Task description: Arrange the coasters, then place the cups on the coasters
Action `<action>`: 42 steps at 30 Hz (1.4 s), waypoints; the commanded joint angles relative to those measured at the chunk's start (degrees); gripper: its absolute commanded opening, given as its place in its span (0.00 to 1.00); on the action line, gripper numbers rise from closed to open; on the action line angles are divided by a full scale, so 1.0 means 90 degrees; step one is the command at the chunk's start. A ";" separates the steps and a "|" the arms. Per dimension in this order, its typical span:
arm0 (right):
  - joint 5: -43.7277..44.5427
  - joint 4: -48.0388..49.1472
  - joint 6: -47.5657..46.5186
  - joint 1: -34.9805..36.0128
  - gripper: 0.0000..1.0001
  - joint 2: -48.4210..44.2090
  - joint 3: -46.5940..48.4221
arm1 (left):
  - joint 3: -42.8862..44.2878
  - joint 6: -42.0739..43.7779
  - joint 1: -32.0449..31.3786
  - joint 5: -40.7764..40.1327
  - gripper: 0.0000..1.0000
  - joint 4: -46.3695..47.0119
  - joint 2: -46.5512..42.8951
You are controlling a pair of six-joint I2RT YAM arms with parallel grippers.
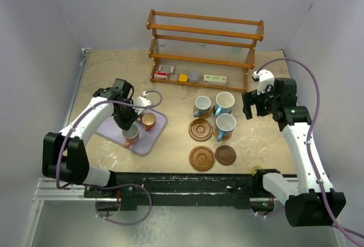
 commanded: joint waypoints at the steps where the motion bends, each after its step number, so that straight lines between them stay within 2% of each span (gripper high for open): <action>1: -0.0075 0.0157 -0.0114 -0.0035 1.00 -0.0079 0.0033 | 0.0631 0.0105 0.0053 0.0034 0.03 -0.0607 -0.0618; 9: -0.0066 0.0046 -0.0100 -0.0035 1.00 -0.0087 0.0033 | 0.1401 0.0106 0.0033 0.0322 0.03 -0.1166 -0.0969; 15: 0.0105 0.0131 -0.0029 -0.0035 1.00 -0.0073 0.0009 | 0.2360 -0.0089 -0.0147 0.0876 0.03 -0.1315 -0.0718; 23: 0.0417 0.0214 -0.0048 -0.0044 1.00 -0.0064 -0.0023 | 0.3402 -0.0588 -0.1514 0.0686 0.03 -0.0994 0.0124; 42: 0.0436 0.0205 -0.0045 -0.0108 1.00 -0.0088 -0.0016 | 0.5357 -0.1411 -0.3440 0.0508 0.03 -0.0548 0.2695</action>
